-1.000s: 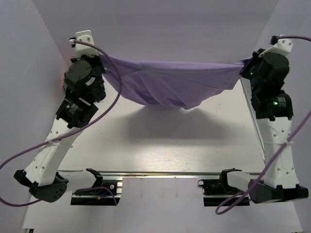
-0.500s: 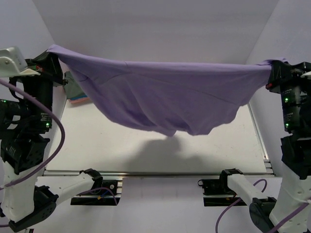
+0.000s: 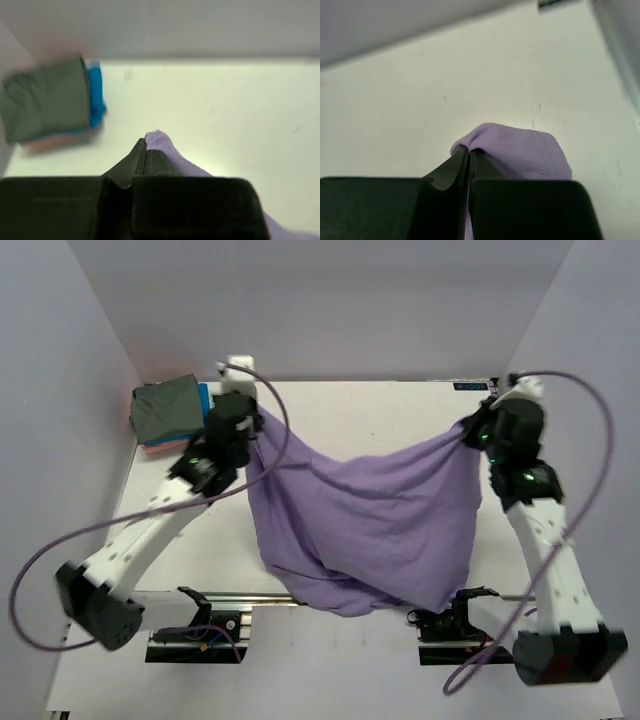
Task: Fold and stack the t-shirts
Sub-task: Flatten out the tshirt
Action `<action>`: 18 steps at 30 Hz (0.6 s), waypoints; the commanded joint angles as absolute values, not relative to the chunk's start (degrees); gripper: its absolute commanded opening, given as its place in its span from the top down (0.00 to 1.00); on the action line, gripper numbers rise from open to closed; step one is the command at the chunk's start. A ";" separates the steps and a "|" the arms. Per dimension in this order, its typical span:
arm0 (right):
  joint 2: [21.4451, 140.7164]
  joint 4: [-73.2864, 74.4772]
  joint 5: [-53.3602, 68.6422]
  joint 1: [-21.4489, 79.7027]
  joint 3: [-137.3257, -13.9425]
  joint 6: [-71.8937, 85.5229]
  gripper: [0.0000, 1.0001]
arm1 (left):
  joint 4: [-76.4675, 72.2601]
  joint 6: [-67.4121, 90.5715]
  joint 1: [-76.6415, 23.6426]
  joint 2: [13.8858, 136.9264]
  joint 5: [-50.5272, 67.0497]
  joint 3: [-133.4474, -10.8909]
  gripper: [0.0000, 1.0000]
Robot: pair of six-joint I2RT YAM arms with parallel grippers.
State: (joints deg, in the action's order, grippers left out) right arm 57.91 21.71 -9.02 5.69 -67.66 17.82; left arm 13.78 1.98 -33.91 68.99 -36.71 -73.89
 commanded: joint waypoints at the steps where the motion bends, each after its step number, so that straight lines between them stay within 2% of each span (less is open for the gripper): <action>1: 65.36 11.53 -3.98 5.54 -60.92 21.01 1.00 | 10.90 10.27 -30.34 74.86 -37.80 -67.61 1.00; 2: 67.13 7.34 -3.26 5.36 -57.34 21.18 1.00 | 10.90 13.42 -29.37 80.28 -36.92 -67.59 1.00; 5: 77.23 3.44 -1.76 5.45 -56.86 21.27 1.00 | 11.68 17.91 -25.51 88.92 -32.89 -69.16 1.00; 9: 92.95 8.95 -4.66 5.45 -67.84 18.99 1.00 | 11.60 18.46 -21.98 98.69 -29.36 -73.38 1.00; 10: 96.64 9.75 -3.88 5.45 -71.42 17.24 0.89 | 11.60 18.46 -21.45 101.22 -28.83 -74.87 1.00; 11: 99.38 10.71 -3.95 5.54 -72.85 17.40 0.75 | 11.60 18.46 -20.66 102.47 -27.78 -75.49 1.00; 12: 100.54 11.94 -3.78 5.36 -75.91 17.23 0.47 | 11.60 18.46 -20.65 103.44 -27.25 -76.98 1.00; 13: 102.11 12.39 -2.91 5.36 -76.46 17.14 0.32 | 12.38 18.46 -19.96 104.58 -26.72 -77.69 1.00; 15: 102.83 13.79 -3.07 5.36 -77.60 17.31 0.11 | 14.31 18.98 -19.34 106.96 -26.20 -78.92 1.00; 18: 101.26 16.77 -5.62 5.45 -76.65 18.36 0.10 | 14.33 19.51 -18.11 107.67 -25.05 -78.93 1.00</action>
